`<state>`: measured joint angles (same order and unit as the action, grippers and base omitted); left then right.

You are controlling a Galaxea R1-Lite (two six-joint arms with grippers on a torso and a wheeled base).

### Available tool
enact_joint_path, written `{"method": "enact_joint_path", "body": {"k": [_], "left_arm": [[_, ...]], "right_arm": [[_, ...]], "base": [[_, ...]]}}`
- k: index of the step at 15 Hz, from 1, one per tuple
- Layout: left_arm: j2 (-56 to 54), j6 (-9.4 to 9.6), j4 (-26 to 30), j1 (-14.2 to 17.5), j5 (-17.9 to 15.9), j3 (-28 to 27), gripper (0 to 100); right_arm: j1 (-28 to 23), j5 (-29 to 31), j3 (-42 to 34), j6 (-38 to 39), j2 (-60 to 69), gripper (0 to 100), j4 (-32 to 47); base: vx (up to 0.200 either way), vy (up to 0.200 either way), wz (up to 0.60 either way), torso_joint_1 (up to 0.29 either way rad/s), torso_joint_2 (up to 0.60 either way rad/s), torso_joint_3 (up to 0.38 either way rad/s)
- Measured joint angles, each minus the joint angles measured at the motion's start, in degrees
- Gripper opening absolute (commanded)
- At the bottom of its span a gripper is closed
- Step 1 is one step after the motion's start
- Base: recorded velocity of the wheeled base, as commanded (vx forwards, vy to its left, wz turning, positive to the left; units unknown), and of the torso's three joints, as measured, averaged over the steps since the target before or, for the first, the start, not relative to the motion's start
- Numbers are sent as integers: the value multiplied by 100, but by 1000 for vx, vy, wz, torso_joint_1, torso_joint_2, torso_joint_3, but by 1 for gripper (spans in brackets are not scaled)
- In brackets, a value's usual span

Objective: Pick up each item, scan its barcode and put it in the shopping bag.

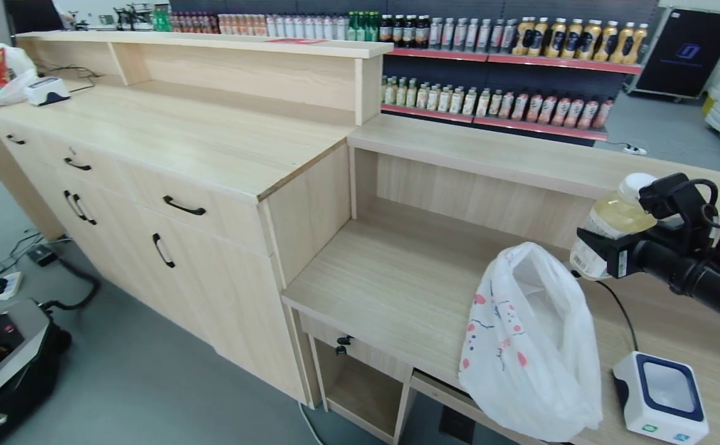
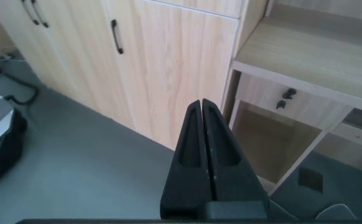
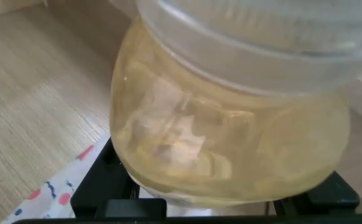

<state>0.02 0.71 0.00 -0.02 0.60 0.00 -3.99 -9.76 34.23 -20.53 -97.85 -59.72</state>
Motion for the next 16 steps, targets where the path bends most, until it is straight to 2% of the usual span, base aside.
{"method": "enact_joint_path", "body": {"k": [11,16], "left_arm": [[0,-2,0,2,0,0,0],[0,0,0,2,0,0,0]], "right_arm": [[-89,6,199,123,-1515,0,96],[-80,-24,446,146,-2171,0,-561]], "base": [[0,0,0,0,0,0],[0,0,0,0,0,0]]}}
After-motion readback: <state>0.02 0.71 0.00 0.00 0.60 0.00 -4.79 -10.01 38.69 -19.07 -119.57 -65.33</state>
